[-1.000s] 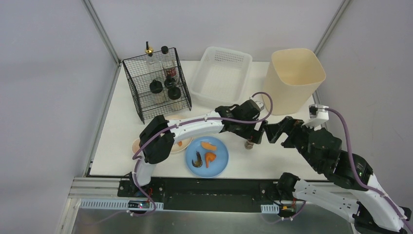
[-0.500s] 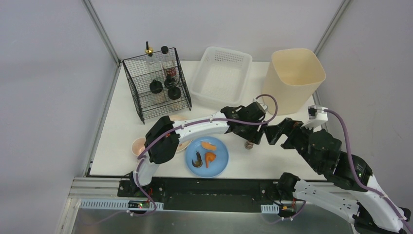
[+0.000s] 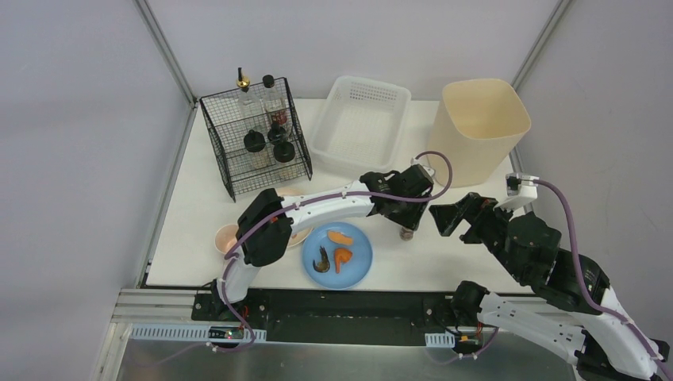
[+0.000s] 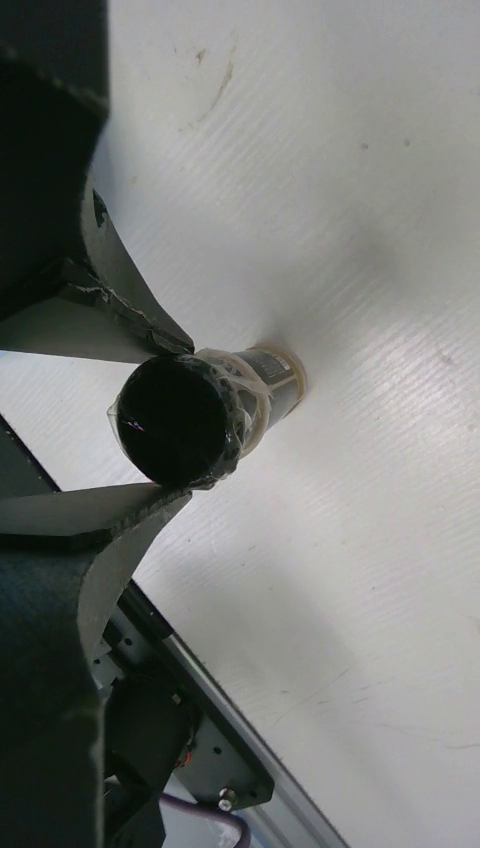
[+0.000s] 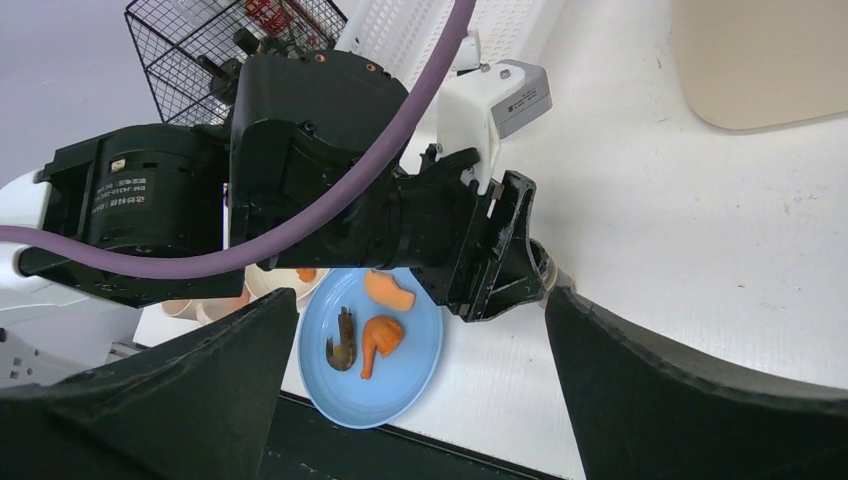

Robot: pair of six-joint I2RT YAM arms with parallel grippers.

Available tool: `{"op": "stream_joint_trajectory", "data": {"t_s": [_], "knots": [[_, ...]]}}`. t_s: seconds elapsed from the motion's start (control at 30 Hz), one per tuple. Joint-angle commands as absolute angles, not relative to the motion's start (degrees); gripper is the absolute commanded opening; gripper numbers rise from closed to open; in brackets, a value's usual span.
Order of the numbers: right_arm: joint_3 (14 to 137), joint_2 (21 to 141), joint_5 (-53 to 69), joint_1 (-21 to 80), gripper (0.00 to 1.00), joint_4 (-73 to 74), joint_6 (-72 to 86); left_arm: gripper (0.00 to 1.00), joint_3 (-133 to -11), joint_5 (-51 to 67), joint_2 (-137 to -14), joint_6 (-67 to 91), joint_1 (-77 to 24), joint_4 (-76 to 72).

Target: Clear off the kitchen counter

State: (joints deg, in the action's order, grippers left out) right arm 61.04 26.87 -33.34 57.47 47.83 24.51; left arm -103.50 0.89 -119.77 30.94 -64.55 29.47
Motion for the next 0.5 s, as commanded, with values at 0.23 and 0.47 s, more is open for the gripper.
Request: {"op": "stream_joint_trajectory", "data": {"t_s": [0.23,0.47], "knots": [[60.6,26.8,-32.6,57.4,0.99,46.4,25.6,0.0,-100.0,-12.3,-106.5,27.4,-65.0,32.7],[60.3,27.5,-32.7,57.4,0.99,44.9,25.5,0.0,-98.8,-20.5,-96.7,24.0,-63.6,37.6]]}}
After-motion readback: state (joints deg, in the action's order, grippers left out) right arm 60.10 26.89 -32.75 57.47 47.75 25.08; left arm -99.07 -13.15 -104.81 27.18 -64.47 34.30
